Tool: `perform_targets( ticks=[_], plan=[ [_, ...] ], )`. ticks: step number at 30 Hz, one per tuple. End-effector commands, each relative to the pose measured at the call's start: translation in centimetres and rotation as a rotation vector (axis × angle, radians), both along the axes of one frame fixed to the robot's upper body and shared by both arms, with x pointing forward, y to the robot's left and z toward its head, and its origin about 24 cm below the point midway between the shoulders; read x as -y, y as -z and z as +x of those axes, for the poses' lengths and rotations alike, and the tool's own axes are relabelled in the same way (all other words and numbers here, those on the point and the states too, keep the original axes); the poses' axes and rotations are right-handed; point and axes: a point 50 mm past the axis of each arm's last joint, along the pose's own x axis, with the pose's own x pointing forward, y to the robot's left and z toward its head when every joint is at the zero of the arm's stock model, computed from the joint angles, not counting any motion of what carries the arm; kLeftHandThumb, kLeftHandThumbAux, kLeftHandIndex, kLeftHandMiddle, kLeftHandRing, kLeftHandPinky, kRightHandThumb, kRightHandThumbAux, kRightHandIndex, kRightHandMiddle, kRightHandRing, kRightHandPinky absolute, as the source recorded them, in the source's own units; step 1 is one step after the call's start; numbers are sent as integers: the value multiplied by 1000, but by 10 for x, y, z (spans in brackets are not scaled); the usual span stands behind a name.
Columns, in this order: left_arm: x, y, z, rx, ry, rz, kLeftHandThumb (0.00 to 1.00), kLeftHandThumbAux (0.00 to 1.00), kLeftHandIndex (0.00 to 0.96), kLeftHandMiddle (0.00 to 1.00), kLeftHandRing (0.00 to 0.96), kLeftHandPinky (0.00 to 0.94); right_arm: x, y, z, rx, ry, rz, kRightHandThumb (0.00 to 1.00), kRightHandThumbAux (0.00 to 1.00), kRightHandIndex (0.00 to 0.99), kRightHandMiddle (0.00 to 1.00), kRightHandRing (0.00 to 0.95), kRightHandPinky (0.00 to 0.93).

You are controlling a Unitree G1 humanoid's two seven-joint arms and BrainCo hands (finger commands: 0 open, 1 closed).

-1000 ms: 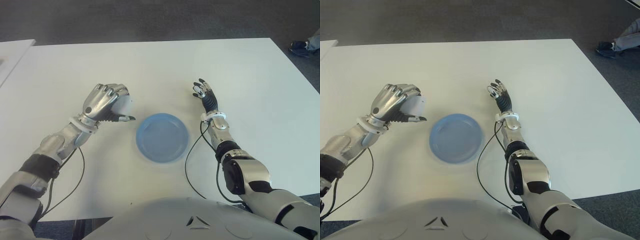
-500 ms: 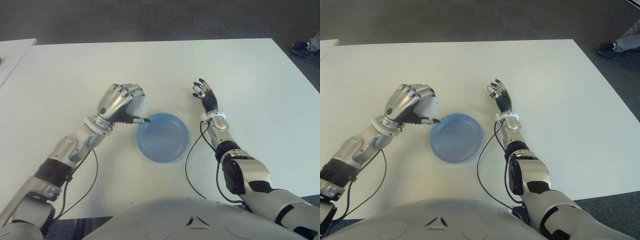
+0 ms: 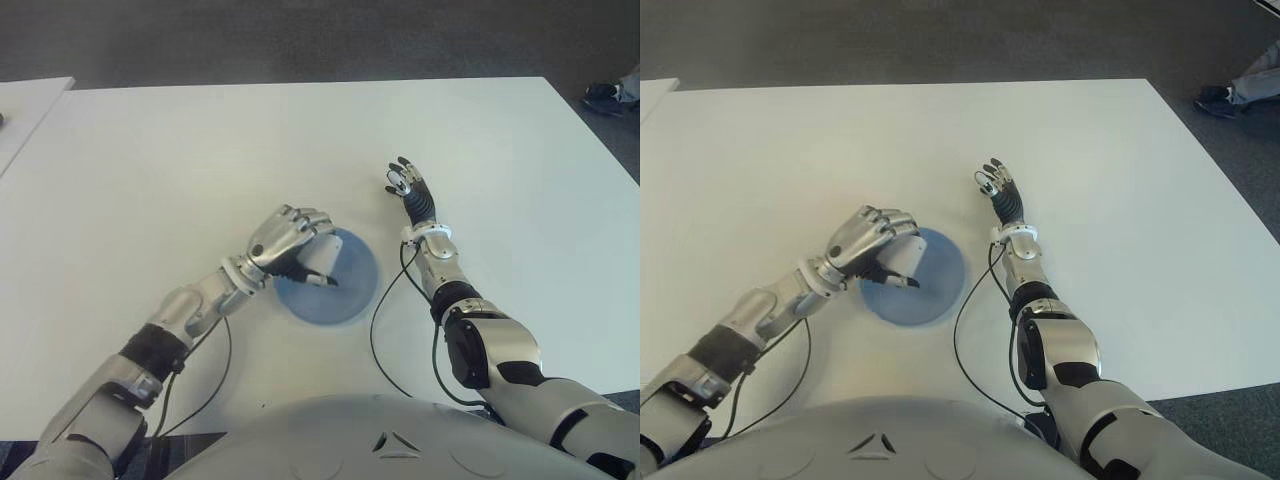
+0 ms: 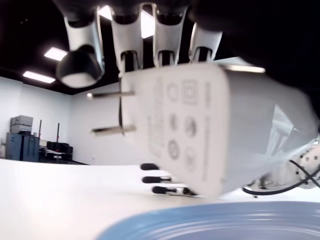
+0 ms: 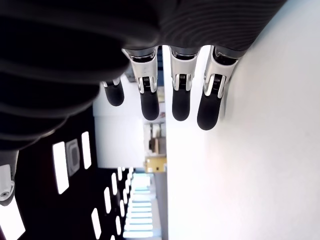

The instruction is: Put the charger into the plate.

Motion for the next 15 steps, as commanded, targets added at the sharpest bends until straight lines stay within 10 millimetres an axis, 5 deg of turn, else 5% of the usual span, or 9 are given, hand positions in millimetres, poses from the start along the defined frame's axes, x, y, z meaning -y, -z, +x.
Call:
perform_targets(
  ticks=[1, 15],
  plan=[
    [7, 12, -6, -70, 35, 45, 718, 704, 443, 846, 853, 849, -1, 35, -23, -184, 6, 13, 0, 452, 65, 147, 119, 83],
    [28, 34, -17, -201, 101, 144, 723, 703, 442, 861, 865, 879, -4, 34, -23, -178, 6, 16, 0, 455, 65, 142, 113, 80]
  ],
)
